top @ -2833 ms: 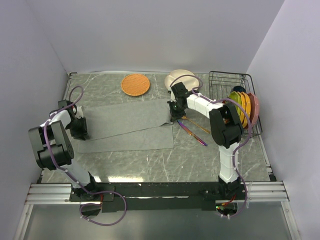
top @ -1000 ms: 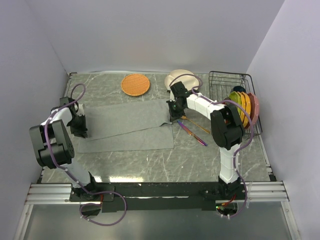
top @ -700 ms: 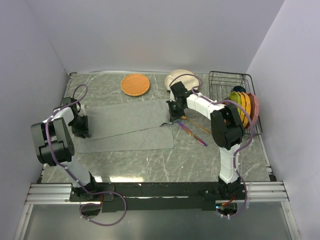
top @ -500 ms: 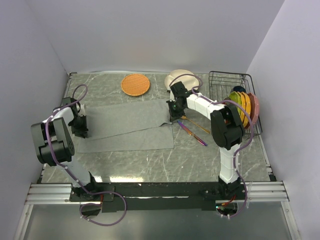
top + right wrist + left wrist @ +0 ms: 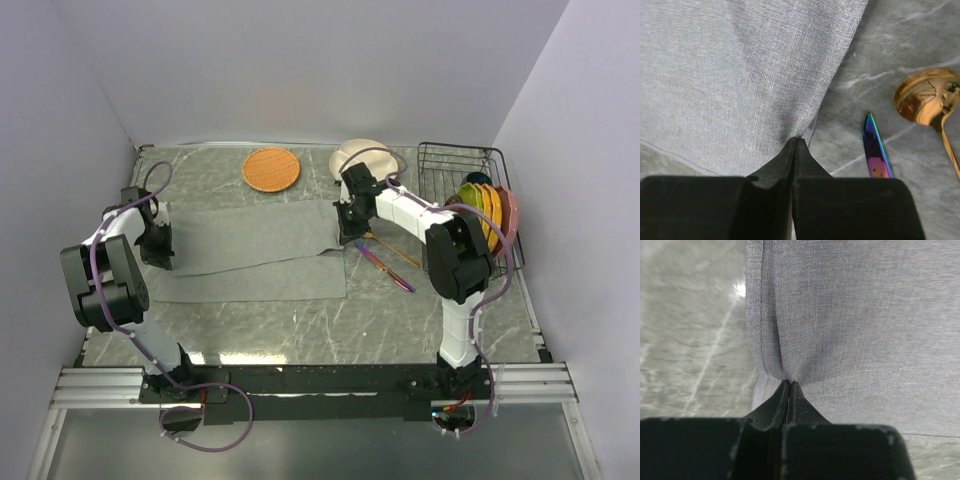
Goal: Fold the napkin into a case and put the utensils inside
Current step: Smooth out the rectangle-folded napkin at the center of the board.
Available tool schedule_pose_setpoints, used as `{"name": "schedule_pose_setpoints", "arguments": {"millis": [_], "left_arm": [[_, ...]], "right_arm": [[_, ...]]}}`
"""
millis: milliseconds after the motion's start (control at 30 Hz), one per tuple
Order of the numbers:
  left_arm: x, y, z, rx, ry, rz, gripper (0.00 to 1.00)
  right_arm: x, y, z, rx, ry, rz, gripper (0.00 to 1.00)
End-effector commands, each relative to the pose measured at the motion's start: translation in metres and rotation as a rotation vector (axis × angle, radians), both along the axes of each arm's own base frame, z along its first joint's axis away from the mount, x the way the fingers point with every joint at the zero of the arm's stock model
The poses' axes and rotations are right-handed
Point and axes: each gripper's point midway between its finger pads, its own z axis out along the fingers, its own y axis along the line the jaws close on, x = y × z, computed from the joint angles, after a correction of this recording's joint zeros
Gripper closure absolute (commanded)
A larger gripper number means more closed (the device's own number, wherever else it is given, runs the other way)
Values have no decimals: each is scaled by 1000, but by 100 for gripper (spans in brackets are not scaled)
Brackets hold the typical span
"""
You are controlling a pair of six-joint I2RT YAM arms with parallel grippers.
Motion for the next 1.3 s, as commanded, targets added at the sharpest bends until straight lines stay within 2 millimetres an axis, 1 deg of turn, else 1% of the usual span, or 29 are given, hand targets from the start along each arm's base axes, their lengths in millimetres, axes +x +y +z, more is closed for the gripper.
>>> {"name": "schedule_pose_setpoints", "arguments": {"millis": [0, 167, 233, 333, 433, 500, 567, 633, 867, 900, 967, 1100, 1167, 1200, 1267], "left_arm": [[7, 5, 23, 28, -24, -43, 98], [5, 7, 26, 47, -24, -60, 91], [4, 7, 21, 43, -19, -54, 90], [3, 3, 14, 25, -5, -49, 92], [3, 2, 13, 11, -4, -44, 89], [5, 1, 15, 5, -12, -40, 88], [6, -2, 17, -4, -14, -36, 81], [5, -2, 16, -9, -11, -32, 78], [-1, -6, 0, -24, 19, -25, 77], [-1, -4, -2, -16, 22, -20, 77], [-1, -3, -5, -12, 35, -14, 73], [-3, 1, -10, 9, 44, -5, 70], [-4, 2, -13, 14, 53, -2, 67], [-5, 2, -16, 11, 61, 0, 63], [-5, 2, -17, 14, 61, 3, 62]], "right_arm": [[-4, 0, 36, 25, -63, 9, 100], [-7, -1, 35, 25, -57, 5, 100], [-7, -1, 32, 24, -52, 5, 100], [-8, 0, 28, 21, -45, 5, 100], [-8, -1, 24, 17, -42, 4, 100], [-8, -1, 24, 15, -41, 3, 100], [-9, -1, 24, 17, -41, 1, 100], [-9, -1, 25, 20, -45, 3, 100], [-9, -2, 24, 18, -44, -1, 100], [-9, -2, 24, 17, -46, -2, 100], [-9, -3, 24, 16, -43, -2, 100], [-9, -2, 24, 17, -44, -3, 100], [-8, -2, 25, 19, -48, -5, 100], [-7, -2, 25, 20, -47, -6, 100], [-7, -1, 25, 19, -46, -6, 100]]}}
